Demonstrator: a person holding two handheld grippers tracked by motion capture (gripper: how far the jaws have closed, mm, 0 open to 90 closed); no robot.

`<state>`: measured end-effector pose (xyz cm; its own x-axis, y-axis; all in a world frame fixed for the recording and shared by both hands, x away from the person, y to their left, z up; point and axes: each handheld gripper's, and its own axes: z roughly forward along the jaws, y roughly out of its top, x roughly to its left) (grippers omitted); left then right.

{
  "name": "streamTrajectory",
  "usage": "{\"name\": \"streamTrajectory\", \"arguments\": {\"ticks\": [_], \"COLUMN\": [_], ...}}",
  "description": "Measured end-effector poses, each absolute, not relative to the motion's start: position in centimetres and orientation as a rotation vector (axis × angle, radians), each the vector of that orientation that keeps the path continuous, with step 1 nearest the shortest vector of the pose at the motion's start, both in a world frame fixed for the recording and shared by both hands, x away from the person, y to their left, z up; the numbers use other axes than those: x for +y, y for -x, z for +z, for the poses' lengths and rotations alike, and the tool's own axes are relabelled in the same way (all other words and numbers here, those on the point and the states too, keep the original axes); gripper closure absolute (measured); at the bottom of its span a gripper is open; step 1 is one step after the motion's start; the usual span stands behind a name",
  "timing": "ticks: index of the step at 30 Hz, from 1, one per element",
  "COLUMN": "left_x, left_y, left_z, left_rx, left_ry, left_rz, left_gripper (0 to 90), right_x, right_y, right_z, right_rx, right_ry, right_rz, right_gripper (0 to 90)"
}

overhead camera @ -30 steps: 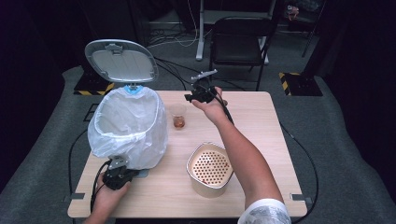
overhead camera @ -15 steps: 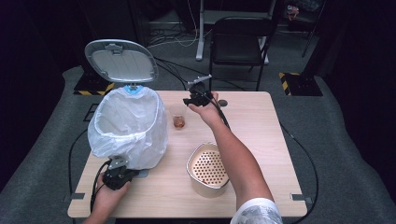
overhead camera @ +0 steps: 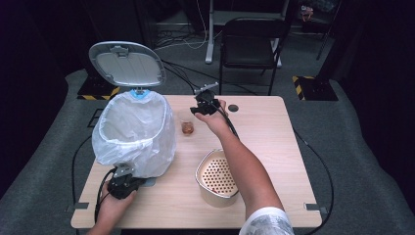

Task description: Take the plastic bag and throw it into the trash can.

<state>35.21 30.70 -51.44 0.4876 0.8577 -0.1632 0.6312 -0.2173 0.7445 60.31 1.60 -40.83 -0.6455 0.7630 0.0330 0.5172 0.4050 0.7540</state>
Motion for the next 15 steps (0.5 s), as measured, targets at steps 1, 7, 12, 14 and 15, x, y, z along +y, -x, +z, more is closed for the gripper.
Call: {"name": "streamTrajectory", "arguments": {"ticks": [1,7,12,14,15], "left_x": [30.7,30.7,30.7,30.7,30.7], "left_y": [-35.2,-35.3,-35.2,-35.3,-35.3], "left_z": [-51.4,-51.5,-51.5,-51.5,-51.5], "left_rx": [1.231,1.221,1.227,1.222,1.221], "left_ry": [-1.945,-1.937,-1.94,-1.937,-1.938], "left_rz": [0.363,0.357,0.36,0.357,0.356], "left_gripper": [90.0,90.0,90.0,90.0,90.0], "right_x": [1.6,1.8,2.0,2.2,2.3], "right_y": [-60.4,-60.7,-60.8,-60.8,-60.8], "right_z": [-41.0,-41.7,-42.2,-42.3,-42.4], "right_rx": [2.351,2.383,2.398,2.401,2.399], "right_ry": [-1.124,-1.128,-1.14,-1.136,-1.134], "right_rz": [1.092,1.088,1.078,1.063,1.059], "right_gripper": [58.3,57.1,57.1,56.9,56.8]}}
